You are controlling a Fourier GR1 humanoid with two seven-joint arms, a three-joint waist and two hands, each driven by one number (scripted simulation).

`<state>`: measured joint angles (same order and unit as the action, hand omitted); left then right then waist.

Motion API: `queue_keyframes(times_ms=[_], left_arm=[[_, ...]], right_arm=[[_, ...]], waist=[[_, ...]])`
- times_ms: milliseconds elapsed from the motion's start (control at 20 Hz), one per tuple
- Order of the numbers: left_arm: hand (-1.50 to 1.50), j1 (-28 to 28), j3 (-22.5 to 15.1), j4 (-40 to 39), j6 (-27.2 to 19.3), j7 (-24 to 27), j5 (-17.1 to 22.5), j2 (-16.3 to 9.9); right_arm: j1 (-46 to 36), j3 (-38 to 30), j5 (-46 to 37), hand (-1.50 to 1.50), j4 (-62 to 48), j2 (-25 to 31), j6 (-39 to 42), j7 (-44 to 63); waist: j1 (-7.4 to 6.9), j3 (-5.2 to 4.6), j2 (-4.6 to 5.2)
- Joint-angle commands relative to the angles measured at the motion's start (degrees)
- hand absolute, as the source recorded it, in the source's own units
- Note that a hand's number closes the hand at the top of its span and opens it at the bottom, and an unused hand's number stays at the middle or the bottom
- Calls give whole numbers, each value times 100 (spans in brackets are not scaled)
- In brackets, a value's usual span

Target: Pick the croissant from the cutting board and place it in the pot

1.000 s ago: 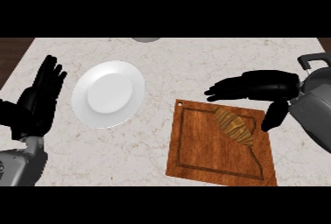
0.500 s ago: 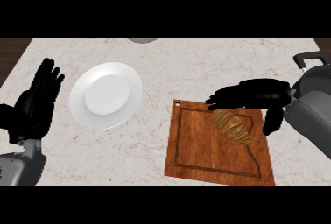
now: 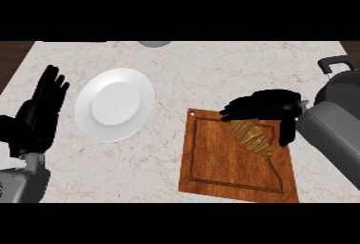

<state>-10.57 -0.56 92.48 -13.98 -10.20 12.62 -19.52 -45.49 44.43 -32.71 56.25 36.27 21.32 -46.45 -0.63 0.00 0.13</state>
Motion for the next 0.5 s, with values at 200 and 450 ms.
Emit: queue_keyframes(times_ms=[200,450], left_arm=[[0,-321,273,-529,174,179,-111,46],[0,-484,68,-393,29,-102,-347,269]], right_arm=[[82,-195,-451,-150,-361,-453,211,-360],[300,-263,-884,-150,-742,-753,-206,-361]], waist=[[37,-2,2],[41,1,-1]])
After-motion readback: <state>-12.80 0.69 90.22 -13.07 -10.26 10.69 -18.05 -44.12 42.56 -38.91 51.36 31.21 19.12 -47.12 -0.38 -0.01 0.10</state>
